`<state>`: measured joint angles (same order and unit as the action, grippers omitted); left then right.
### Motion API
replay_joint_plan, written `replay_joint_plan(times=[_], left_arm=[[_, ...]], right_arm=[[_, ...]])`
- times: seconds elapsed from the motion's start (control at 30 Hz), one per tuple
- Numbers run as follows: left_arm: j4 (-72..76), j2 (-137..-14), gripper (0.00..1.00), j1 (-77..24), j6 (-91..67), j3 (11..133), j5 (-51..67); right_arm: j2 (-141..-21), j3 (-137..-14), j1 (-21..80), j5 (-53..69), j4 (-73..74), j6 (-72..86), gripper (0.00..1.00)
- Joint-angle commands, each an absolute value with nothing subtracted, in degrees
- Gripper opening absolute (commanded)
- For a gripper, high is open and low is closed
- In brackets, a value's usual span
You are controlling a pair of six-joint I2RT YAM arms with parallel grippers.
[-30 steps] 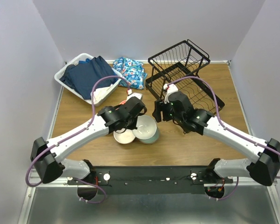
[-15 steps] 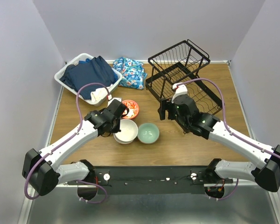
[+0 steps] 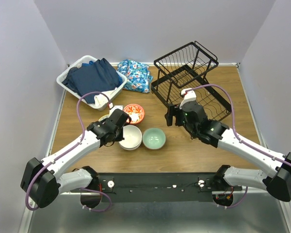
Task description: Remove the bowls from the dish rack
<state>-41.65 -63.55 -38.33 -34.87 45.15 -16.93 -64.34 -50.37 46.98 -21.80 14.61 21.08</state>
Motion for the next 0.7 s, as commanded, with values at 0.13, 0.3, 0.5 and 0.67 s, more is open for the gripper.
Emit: replay_joint_plan(times=[0.13,0.3,0.5,0.67], left_arm=[[-37.7,-56.1,0.65,-38.4,-36.6,44.3,-19.7],[-41.7,-47.1,0.99,-38.2,-36.0,47.4,-23.6],[-49.1,-36.7,0.99,-38.2,-32.1,54.9,-29.3],[-54.5,-28.6,0.99,-38.3,-28.4,61.8,-33.5]], right_arm=[[-68.0,-51.0,47.3,-20.9,7.7,22.1,0.88],[-73.7,-56.3,47.2,-19.2,6.0,21.4,0.90],[-82.1,-64.2,43.1,-16.7,4.6,22.8,0.95],[-83.2,-69.7,36.5,-17.1,5.9,25.7,0.95]])
